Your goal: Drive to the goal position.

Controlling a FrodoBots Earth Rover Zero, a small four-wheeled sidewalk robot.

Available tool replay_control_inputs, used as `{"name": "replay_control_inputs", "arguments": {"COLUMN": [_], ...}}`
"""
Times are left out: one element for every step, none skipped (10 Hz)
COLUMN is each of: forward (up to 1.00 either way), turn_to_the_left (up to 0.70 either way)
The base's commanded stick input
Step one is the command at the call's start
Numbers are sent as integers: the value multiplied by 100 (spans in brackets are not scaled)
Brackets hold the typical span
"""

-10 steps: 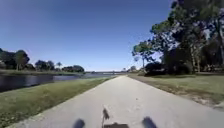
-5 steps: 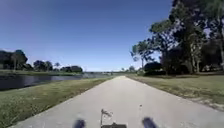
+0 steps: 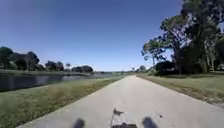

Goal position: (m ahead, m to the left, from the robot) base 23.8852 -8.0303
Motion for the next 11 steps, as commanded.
{"name": "replay_control_inputs", "arguments": {"forward": [85, 85, 85, 85, 85, 85, 85, 85, 85, 85, 85], "turn_to_the_left": [0, 0, 0, 0, 0, 0, 0, 0, 0, 0, 0]}}
